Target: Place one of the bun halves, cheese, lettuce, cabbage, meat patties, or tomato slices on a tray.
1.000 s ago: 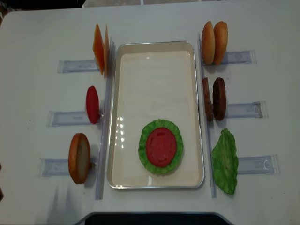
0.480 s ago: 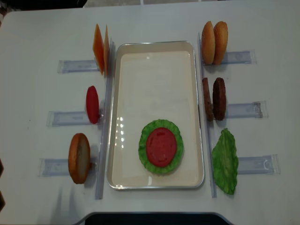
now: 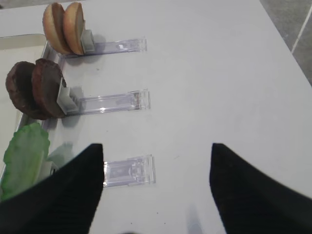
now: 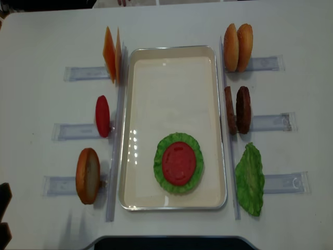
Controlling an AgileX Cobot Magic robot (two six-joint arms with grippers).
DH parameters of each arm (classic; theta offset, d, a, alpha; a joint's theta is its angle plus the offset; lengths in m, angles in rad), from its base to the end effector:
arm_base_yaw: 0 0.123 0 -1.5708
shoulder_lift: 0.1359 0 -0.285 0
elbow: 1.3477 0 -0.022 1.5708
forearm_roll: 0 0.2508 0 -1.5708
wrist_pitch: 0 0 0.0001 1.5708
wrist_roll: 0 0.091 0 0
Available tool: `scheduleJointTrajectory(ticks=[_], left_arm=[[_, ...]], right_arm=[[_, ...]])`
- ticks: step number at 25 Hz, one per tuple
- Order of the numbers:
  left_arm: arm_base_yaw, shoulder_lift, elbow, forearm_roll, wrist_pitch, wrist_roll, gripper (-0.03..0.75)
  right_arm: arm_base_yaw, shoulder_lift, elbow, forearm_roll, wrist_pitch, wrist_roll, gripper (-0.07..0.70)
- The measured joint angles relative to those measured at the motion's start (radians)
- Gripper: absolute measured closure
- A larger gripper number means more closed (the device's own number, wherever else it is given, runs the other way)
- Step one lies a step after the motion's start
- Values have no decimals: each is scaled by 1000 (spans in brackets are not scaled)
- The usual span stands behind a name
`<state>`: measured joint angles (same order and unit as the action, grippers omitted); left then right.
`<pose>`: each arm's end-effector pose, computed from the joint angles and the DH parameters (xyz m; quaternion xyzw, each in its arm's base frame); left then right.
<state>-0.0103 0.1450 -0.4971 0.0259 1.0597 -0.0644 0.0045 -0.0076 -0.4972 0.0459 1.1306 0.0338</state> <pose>0.0178 0.0019 0.2756 -0.0236 0.8888 -0.0042 0.4576 -0.0088 0.0037 0.2710 0.0110 0.8695 0.0323 0.4928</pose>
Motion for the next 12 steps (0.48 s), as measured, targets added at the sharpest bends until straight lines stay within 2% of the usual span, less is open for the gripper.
scheduleJointTrajectory(ticks=[12], left_arm=[[0,-30,10,-4,34,12,450]], right_arm=[[0,0,0,0,0,0,160]])
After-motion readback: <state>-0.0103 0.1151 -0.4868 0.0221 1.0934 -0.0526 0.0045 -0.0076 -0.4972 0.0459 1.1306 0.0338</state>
